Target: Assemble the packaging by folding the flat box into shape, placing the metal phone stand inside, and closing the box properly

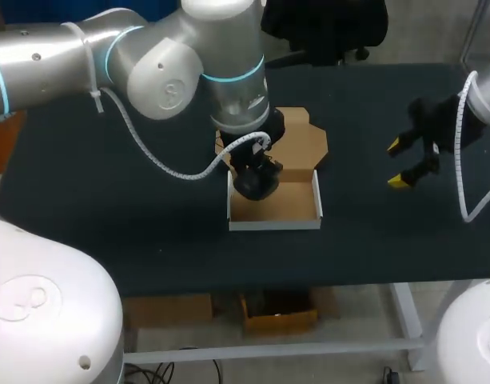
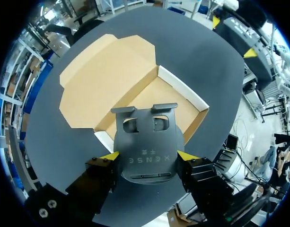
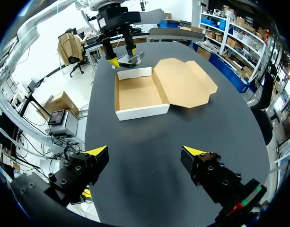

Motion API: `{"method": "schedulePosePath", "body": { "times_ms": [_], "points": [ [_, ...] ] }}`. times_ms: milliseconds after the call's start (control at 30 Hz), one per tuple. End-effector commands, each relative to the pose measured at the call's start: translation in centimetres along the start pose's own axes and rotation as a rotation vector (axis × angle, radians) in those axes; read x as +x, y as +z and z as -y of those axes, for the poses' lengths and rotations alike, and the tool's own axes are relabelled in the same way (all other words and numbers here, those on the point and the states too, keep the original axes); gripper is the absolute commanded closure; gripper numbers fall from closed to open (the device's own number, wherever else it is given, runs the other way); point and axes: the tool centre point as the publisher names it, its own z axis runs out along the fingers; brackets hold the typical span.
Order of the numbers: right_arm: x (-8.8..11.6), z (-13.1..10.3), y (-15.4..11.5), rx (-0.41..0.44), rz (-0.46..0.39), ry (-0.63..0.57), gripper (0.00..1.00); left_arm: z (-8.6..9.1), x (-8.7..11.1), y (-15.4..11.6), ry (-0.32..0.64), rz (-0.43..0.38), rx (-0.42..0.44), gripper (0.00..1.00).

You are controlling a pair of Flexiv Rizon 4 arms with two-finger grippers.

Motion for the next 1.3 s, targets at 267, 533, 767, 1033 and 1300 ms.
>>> {"method": "schedulePosePath", "body": {
  "times_ms": [267, 533, 767, 1033, 1300],
  "points": [
    [0.0, 0.0, 0.0, -0.003, -0.001, -0.001, 0.00, 3.5, 0.7, 3.3, 0.027, -0.007, -0.005, 1.00],
    [0.0, 0.0, 0.0, -0.003, -0.001, -0.001, 0.00, 4.8, 0.4, 5.1, 0.042, -0.014, -0.020, 1.00],
    [0.0, 0.0, 0.0, -0.003, -0.001, -0.001, 0.00, 5.3, -0.4, 6.5, 0.026, -0.012, -0.036, 1.00],
    [0.0, 0.0, 0.0, -0.003, -0.001, -0.001, 0.00, 5.3, -1.1, 7.8, 0.006, -0.004, -0.053, 1.00],
    [0.0, 0.0, 0.0, -0.003, -0.001, -0.001, 0.00, 4.9, -0.9, 8.3, -0.002, -0.004, -0.052, 1.00]
  ]
}}
